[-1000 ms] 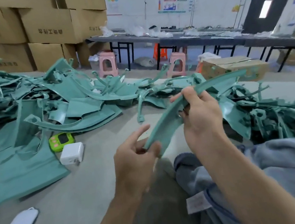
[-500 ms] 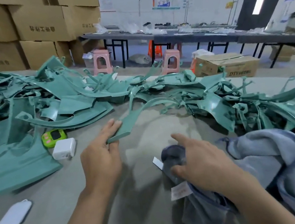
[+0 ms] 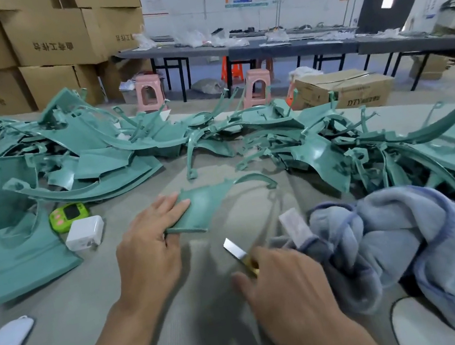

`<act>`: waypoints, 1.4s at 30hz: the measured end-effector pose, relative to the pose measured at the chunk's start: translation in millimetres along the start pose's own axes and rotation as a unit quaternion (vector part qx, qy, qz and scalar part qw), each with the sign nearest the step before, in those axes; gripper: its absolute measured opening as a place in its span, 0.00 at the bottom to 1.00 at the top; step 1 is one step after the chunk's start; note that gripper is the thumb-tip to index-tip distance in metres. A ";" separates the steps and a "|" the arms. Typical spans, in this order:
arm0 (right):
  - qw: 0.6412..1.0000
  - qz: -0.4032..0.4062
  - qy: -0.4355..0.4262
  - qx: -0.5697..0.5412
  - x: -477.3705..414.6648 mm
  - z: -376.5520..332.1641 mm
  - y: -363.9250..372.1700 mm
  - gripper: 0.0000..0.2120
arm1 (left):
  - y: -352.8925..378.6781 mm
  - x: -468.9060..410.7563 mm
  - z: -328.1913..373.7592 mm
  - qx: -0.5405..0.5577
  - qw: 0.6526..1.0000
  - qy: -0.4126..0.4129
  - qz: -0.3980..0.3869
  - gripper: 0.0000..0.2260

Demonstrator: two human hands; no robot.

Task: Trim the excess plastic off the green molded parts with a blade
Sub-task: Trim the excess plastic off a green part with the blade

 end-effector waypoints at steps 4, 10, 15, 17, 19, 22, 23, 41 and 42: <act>0.999 -0.035 0.020 0.001 -9.5 15.5 13.1 0.12 | -11.5 9.9 -7.4 -0.023 0.998 -0.003 -0.056 0.19; 0.997 0.008 0.022 0.071 -20.9 16.6 16.9 0.04 | -7.0 7.8 -14.5 -0.056 0.989 -0.101 -0.095 0.26; 0.982 0.114 0.083 -0.128 -20.3 39.2 16.9 0.07 | -0.3 6.7 -13.9 -0.152 0.973 -0.078 -0.157 0.32; 0.947 0.158 0.098 -0.262 -20.2 47.1 14.8 0.05 | 0.3 4.7 -14.6 -0.173 0.966 -0.069 -0.181 0.33; 0.933 0.156 0.070 -0.316 -19.1 48.4 16.4 0.04 | -0.9 7.0 -13.9 -0.172 0.964 -0.064 -0.194 0.32; 0.944 0.046 -0.016 -0.326 -21.6 38.3 28.9 0.04 | -3.9 9.7 -11.4 -0.113 0.965 -0.065 -0.227 0.30; 0.951 0.026 -0.040 -0.305 -23.0 35.8 31.6 0.04 | -3.9 9.6 -11.5 -0.097 0.966 -0.065 -0.233 0.29; 0.961 0.019 -0.097 -0.260 -27.7 37.7 22.5 0.05 | 3.5 16.0 -15.9 -0.014 0.961 -0.061 -0.268 0.30; 0.970 0.023 -0.076 -0.231 -32.0 39.4 25.6 0.04 | 4.0 16.0 -16.8 -0.016 0.960 -0.062 -0.272 0.30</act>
Point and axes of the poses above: each hand's wrist, its own x-axis away from the middle knuckle, its own y-axis out of the palm, z = x × y, the point moved 2 cm from there along -x, towards the middle knuckle, and after that the axes turned 3 degrees about x, right-handed, at the moved point
